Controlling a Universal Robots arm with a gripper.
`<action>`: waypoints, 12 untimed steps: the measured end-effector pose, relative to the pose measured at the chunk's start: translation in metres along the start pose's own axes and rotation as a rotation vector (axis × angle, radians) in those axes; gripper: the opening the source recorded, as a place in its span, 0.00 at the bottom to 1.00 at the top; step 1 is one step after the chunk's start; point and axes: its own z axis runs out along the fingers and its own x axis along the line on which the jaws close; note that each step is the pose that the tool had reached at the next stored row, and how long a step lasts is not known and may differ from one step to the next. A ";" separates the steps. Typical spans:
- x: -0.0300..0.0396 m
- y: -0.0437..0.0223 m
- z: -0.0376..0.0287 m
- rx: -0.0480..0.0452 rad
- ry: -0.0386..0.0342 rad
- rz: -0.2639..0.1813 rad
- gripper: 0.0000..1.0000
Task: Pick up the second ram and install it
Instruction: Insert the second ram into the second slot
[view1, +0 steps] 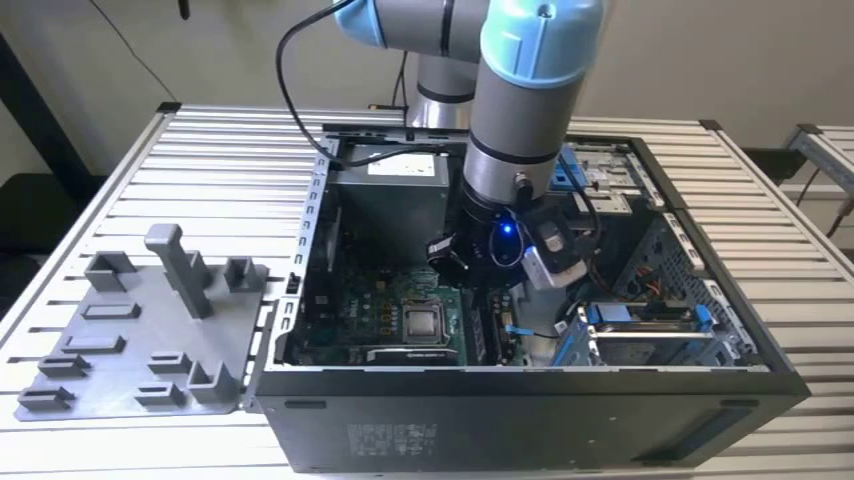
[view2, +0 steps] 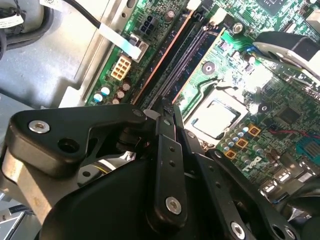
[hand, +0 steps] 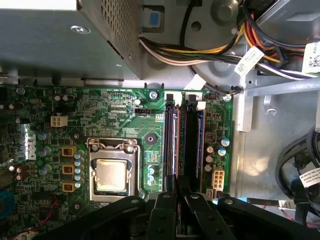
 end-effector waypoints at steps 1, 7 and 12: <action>0.0000 -0.0001 0.0001 -0.0002 0.0000 0.003 0.13; 0.0000 -0.0002 0.0009 0.0002 0.0007 0.033 0.13; 0.0000 0.0000 0.0026 0.0001 0.0009 0.042 0.13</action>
